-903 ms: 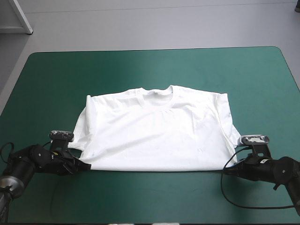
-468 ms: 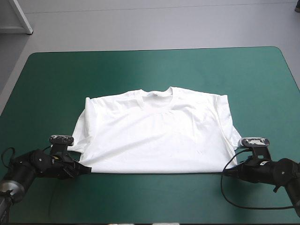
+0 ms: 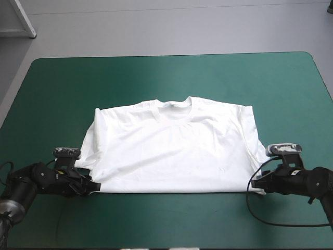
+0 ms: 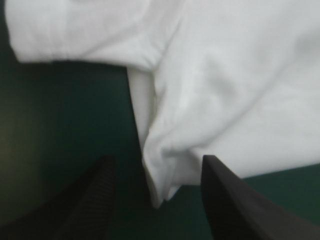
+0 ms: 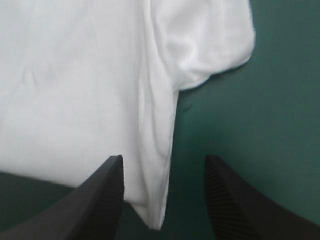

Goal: Fold the cloth

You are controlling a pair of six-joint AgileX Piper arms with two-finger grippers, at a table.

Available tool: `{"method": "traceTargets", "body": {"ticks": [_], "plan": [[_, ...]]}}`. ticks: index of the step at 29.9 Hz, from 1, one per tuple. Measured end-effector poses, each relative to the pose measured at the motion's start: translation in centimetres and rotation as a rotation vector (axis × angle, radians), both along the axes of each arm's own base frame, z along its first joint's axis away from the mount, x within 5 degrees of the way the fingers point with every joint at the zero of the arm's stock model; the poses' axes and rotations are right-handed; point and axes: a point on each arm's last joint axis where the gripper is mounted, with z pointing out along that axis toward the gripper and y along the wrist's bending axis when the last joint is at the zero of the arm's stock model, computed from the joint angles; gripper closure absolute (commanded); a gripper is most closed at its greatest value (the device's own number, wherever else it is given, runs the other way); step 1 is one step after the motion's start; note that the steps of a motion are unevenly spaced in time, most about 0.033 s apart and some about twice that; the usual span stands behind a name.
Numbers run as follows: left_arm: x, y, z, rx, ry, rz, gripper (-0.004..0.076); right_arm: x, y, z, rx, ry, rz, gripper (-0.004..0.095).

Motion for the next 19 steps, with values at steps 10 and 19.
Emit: {"method": "traceTargets", "body": {"ticks": [10, 19], "plan": [[1.6, 1.3, 7.6, 0.053, -0.32, 0.204, 0.0286, 2.9, -0.5, 8.9, -0.035, -0.29, -0.024, 0.0422], [4.9, 1.5, 4.2, 0.016, -0.174, 0.278, 0.0287, 3.1, -0.3, 10.5, -0.016, -0.331, -0.023, 0.0457]]}}
